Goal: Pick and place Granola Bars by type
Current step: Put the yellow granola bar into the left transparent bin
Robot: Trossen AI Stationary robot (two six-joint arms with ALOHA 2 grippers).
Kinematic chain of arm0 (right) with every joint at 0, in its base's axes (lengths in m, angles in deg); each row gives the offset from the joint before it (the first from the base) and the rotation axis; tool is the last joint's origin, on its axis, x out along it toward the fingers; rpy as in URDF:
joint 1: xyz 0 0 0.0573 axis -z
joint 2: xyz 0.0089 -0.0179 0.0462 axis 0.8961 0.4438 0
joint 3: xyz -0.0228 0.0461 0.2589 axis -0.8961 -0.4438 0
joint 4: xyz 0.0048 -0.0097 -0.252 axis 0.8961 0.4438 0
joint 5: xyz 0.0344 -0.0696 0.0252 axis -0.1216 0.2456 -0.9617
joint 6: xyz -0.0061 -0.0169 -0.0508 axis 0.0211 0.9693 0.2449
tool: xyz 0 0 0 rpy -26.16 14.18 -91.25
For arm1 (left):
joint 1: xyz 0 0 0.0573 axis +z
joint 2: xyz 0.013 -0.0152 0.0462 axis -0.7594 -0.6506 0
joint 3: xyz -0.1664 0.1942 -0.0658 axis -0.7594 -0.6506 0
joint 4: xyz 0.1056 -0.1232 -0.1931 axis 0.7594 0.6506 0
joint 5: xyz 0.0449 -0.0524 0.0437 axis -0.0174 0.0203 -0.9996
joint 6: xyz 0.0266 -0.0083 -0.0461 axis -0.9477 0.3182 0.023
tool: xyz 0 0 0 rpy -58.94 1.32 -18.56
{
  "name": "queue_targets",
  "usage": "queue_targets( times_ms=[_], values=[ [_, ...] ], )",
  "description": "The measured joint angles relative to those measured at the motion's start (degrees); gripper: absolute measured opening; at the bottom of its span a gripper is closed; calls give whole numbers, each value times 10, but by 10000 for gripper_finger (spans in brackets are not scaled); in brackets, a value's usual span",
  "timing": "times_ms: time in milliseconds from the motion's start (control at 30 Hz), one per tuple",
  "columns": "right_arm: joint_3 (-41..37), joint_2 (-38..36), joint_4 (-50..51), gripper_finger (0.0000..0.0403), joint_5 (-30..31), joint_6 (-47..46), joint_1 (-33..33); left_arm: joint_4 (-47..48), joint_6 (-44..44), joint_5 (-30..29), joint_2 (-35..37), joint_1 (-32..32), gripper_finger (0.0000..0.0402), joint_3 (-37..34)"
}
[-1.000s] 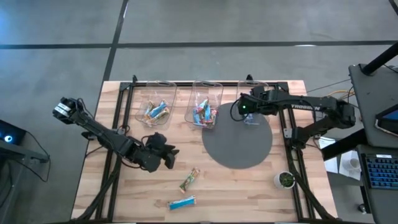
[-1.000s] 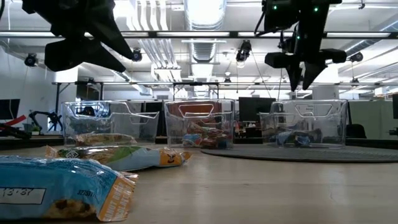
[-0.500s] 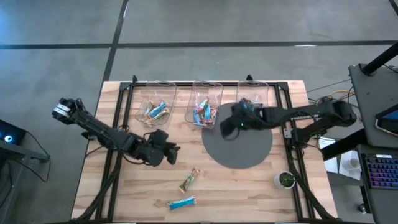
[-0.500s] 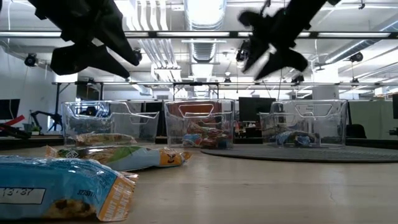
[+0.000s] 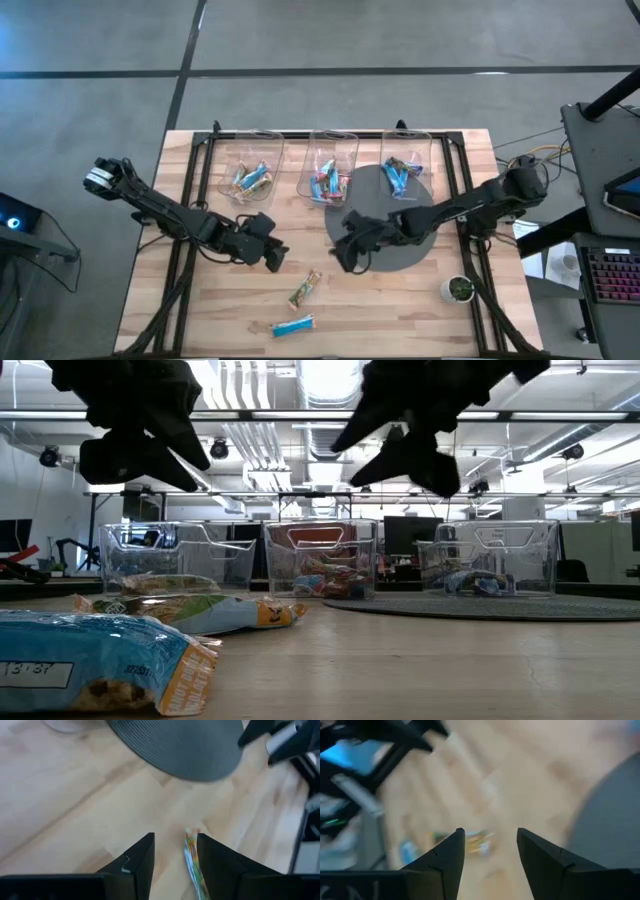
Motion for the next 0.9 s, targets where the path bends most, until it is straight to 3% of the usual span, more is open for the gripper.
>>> queue_targets(
  times_ms=[133, 267, 567, 733, 900],
  values=[
    [0, 59, -90, 169, -84, -20, -12, 0, -10, 12, 0, -1, 130, 0],
    [0, 113, -169, 169, -123, -23, -28, -1, -10, 15, 0, -1, 130, 0],
    [8, 146, -189, 166, -116, -15, -53, 0, -7, 35, 0, -27, 130, 0],
    [29, 146, -174, 162, -72, 40, -53, 0, 6, 30, -3, -55, 130, 0],
    [57, 146, -175, 161, -69, 64, -54, -7, 27, 25, -20, -80, 130, 0]
  ],
)
